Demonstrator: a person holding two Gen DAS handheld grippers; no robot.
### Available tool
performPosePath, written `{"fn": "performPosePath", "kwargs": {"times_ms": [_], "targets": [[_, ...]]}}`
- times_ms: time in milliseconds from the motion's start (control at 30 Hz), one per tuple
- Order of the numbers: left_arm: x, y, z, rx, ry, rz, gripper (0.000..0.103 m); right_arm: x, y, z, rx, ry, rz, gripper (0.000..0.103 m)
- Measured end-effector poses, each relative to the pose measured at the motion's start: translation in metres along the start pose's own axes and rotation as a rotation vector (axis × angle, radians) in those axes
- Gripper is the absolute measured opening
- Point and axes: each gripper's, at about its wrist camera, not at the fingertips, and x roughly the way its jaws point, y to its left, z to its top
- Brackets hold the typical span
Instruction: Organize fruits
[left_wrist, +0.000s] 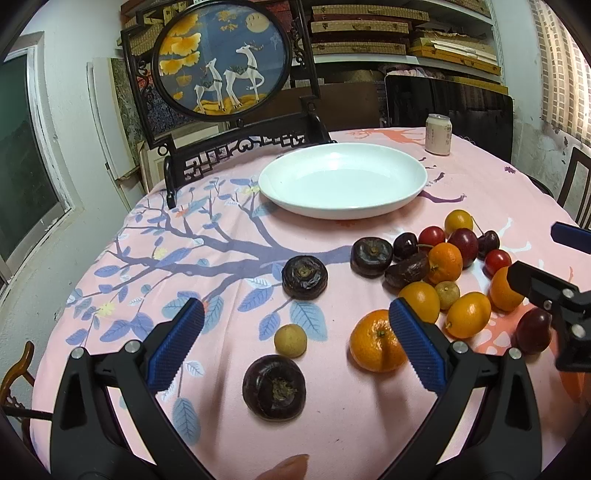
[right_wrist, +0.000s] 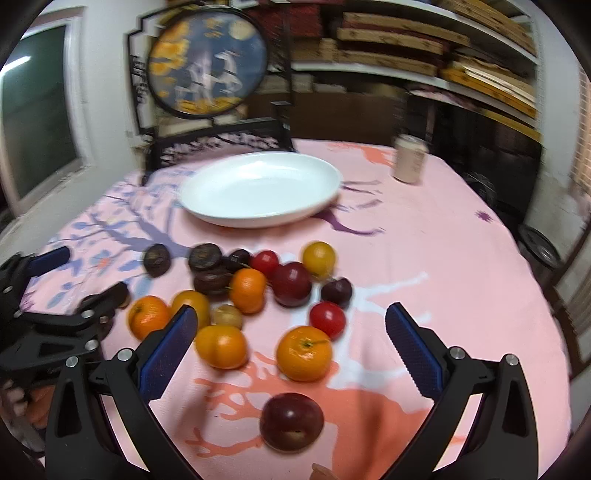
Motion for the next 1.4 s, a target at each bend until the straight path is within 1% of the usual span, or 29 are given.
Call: {"fn": "performPosePath", "kwargs": {"times_ms": [67,100,233,267,333,400,500,567,633,700,733,767,800,833,900,967,1000,1133,1200,1233,1267,1333,1367,1400], "targets": [[0.002,0.001,-0.002,-0.006,0.011,-0.013,0.101,-0.001,-0.007,-0.001,0.019,-0.013,0.049,0.102],[0.005,0.003,-0.003,-0.012,0.028,-0.032,0.101,-0.002,-0.014,-0.002,0.053,-0.01,0.075,0.102],[0.012,0.009,-0.003,-0.037,0.072,-0.051,0.101,-0.003,-0.034,-0.01,0.159,0.028,0.154,0.102],[0.014,0.012,-0.003,-0.046,0.086,-0.056,0.101,-0.004,-0.037,-0.012,0.174,0.036,0.161,0.102],[0.022,0.017,-0.004,-0.07,0.131,-0.094,0.101,-0.008,-0.041,-0.019,0.182,0.045,0.152,0.102],[0.025,0.023,-0.005,-0.095,0.155,-0.14,0.101,-0.012,-0.043,-0.025,0.182,0.053,0.144,0.102],[0.024,0.029,-0.008,-0.079,0.156,-0.139,0.101,-0.017,-0.049,-0.03,0.199,0.054,0.174,0.102],[0.026,0.035,-0.008,-0.082,0.168,-0.164,0.101,-0.017,-0.051,-0.032,0.21,0.059,0.183,0.102],[0.028,0.042,-0.01,-0.106,0.177,-0.188,0.1,-0.014,-0.053,-0.032,0.224,0.07,0.195,0.102],[0.026,0.041,-0.011,-0.095,0.189,-0.243,0.092,-0.016,-0.054,-0.032,0.232,0.063,0.206,0.102],[0.024,0.036,-0.014,-0.064,0.202,-0.275,0.091,-0.018,-0.054,-0.032,0.233,0.055,0.208,0.102],[0.022,0.032,-0.017,-0.032,0.216,-0.301,0.085,-0.019,-0.055,-0.031,0.235,0.048,0.208,0.102],[0.018,0.028,-0.021,-0.007,0.224,-0.321,0.076,-0.02,-0.055,-0.032,0.239,0.043,0.211,0.102],[0.017,0.027,-0.025,0.004,0.234,-0.323,0.072,-0.02,-0.056,-0.032,0.242,0.042,0.215,0.102],[0.017,0.032,-0.031,-0.001,0.26,-0.33,0.053,-0.02,-0.055,-0.031,0.242,0.044,0.224,0.102],[0.014,0.038,-0.032,-0.012,0.254,-0.333,0.047,-0.02,-0.054,-0.032,0.235,0.044,0.227,0.102],[0.014,0.039,-0.033,-0.015,0.255,-0.334,0.046,-0.02,-0.053,-0.031,0.23,0.046,0.226,0.102],[0.02,0.037,-0.029,-0.004,0.262,-0.313,0.045,-0.015,-0.048,-0.033,0.21,0.077,0.229,0.102],[0.022,0.038,-0.027,-0.007,0.263,-0.311,0.036,-0.012,-0.044,-0.034,0.192,0.105,0.226,0.101],[0.022,0.04,-0.028,-0.012,0.261,-0.324,0.036,-0.011,-0.042,-0.036,0.181,0.121,0.227,0.093],[0.021,0.041,-0.029,-0.015,0.26,-0.332,0.036,-0.008,-0.039,-0.038,0.168,0.145,0.228,0.089],[0.019,0.038,-0.029,-0.004,0.254,-0.341,0.036,0.0,-0.034,-0.042,0.145,0.208,0.228,0.067],[0.018,0.036,-0.029,0.006,0.251,-0.344,0.036,0.006,-0.032,-0.044,0.14,0.243,0.234,0.062],[0.017,0.034,-0.029,0.018,0.246,-0.348,0.036,0.007,-0.031,-0.044,0.132,0.251,0.226,0.06]]}}
